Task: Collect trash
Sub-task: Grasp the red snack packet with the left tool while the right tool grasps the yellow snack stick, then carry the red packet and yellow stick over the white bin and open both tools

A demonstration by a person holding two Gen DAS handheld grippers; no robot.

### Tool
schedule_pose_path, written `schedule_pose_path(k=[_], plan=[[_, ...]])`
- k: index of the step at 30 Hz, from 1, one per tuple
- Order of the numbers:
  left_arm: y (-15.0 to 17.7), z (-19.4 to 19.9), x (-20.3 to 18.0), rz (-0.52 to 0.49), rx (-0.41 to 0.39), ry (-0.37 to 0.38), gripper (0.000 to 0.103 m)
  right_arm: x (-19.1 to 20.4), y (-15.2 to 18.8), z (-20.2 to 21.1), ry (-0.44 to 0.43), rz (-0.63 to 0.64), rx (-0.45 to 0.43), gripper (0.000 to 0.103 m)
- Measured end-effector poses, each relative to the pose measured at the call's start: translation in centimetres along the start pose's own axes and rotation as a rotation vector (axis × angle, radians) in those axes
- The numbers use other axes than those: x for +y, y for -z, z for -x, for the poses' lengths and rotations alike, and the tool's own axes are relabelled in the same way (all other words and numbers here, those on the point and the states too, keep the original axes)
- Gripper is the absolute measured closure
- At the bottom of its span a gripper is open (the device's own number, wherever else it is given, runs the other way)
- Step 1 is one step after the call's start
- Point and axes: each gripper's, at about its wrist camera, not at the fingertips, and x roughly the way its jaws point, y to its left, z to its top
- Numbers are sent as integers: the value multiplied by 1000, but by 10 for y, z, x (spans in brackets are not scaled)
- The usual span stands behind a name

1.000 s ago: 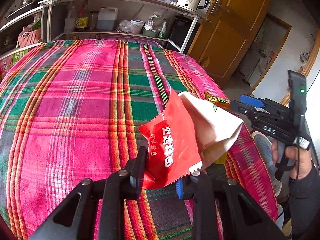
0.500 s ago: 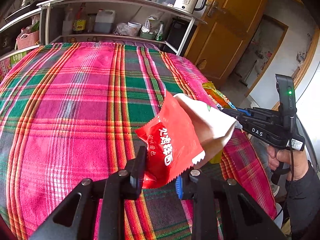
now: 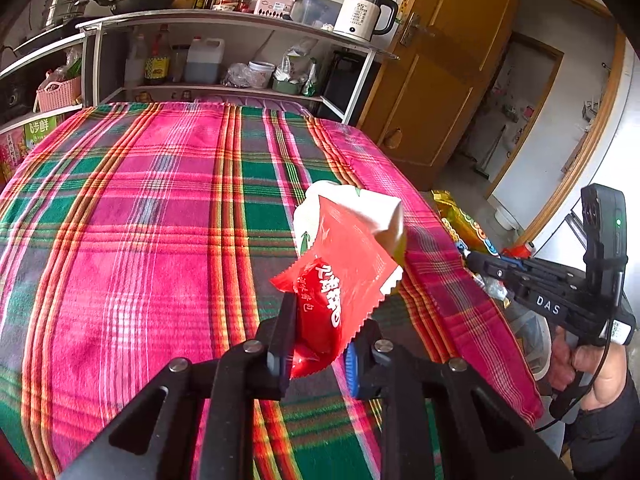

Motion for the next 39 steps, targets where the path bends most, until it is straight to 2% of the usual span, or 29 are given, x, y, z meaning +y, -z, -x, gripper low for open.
schedule_pose_path(k=[9,17,30,39], plan=[[6,28,-15,-13,-37,18,82,6,22,38,-7,-44,-42,95],[10,40,-38,-54,-51,59,82,-6,36,58,10,-94,-62,95],[10,23,-87,-133,-9,136,82,-43,59,83,59,-185,-78,95],[6,6,-136,-216,8,204,82,-75,75,97,112,-249,-83,95]])
